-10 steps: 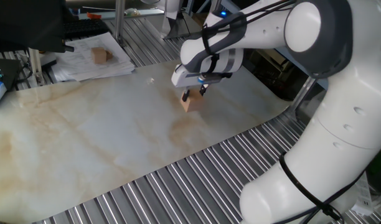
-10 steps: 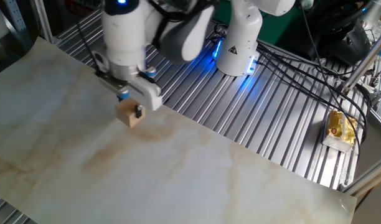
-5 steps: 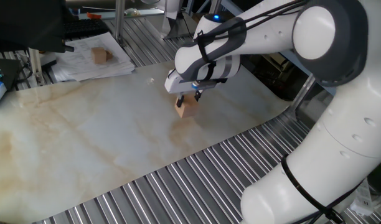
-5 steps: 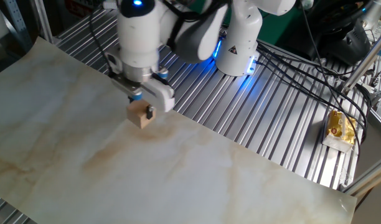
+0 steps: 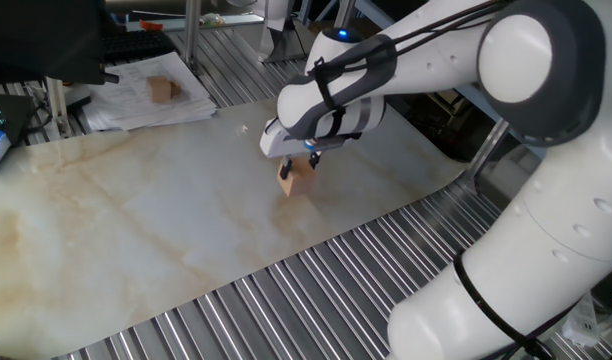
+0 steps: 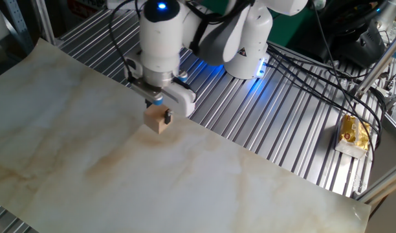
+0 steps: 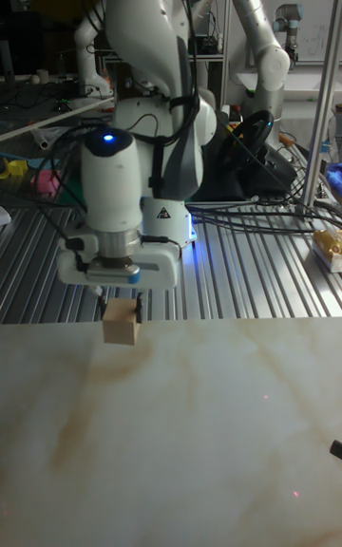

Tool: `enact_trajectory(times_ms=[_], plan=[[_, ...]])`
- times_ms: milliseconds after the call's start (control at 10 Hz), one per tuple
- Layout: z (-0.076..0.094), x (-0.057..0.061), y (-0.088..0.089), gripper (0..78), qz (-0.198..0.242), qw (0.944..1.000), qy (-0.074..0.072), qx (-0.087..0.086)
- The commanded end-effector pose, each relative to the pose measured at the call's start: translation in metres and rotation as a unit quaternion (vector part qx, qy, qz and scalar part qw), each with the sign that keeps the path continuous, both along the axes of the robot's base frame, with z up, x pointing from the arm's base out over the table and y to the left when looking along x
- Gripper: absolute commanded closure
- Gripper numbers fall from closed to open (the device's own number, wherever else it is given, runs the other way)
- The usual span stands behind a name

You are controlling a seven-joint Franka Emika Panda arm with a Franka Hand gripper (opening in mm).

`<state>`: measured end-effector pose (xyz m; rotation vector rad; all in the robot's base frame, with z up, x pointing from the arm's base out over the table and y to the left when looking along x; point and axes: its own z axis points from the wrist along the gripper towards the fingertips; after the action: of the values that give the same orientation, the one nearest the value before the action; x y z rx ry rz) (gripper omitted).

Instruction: Pick up the small block on the left and move it to the right

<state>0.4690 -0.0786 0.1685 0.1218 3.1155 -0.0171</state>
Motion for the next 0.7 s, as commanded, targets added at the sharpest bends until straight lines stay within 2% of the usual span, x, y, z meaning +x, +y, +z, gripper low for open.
enact_trajectory(times_ms=[100,700], plan=[[0.0,-0.022,0.025,76.3,-0.001,0.9999,-0.002,-0.01],[-0.006,-0.035,0.047,76.3,-0.006,1.0,-0.002,-0.005]])
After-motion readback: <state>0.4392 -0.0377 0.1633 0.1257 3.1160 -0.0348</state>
